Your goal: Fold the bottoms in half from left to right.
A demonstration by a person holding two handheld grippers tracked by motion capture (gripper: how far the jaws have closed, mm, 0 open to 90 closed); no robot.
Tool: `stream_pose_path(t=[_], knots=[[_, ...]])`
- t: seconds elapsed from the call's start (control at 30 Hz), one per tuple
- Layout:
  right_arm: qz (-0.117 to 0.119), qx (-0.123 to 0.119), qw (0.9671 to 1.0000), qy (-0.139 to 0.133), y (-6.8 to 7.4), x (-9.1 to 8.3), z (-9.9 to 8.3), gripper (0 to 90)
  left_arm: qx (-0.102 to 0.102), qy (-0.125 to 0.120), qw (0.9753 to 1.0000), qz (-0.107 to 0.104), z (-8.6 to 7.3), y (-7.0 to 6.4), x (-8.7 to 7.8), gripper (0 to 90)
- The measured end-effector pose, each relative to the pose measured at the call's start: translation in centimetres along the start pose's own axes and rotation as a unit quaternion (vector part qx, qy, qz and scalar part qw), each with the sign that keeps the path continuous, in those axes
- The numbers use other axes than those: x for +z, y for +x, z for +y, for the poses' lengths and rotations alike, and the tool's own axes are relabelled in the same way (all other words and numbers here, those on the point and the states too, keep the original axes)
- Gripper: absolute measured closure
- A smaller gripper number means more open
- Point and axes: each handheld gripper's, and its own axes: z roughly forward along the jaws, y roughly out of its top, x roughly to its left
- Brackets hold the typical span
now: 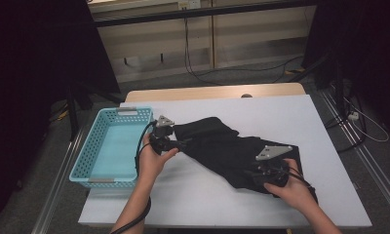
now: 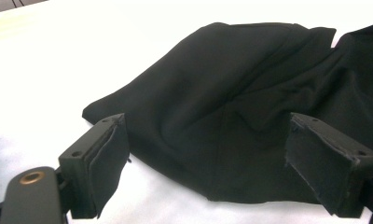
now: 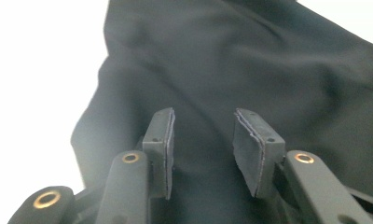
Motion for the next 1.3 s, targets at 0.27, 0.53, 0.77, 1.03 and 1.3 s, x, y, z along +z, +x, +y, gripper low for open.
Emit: stream_pose_path(t=[0.27,0.53,0.77,1.03,1.3], knots=[[0.029,-0.022,0.9992,0.019,2.3,2.6,0.9,62.5,0.004,0.003,1.0,0.002,0.0,-0.2,0.2,14.3],[0.035,-0.025,0.9991,0.006,2.3,4.0,2.2,88.9,0.003,0.004,1.0,0.004,-0.2,-0.3,0.3,14.3],[0.044,0.002,0.9989,-0.013,2.4,5.1,3.8,78.1,-0.003,0.004,1.0,0.004,-0.3,0.0,0.1,14.3],[0.004,0.002,0.9996,-0.027,0.6,2.0,3.4,41.1,-0.002,0.002,1.0,0.005,-0.3,0.1,-0.1,14.3],[-0.108,0.088,0.9891,-0.048,-6.0,-2.5,0.5,39.7,0.0,0.009,1.0,0.004,-0.3,0.1,0.0,14.2]])
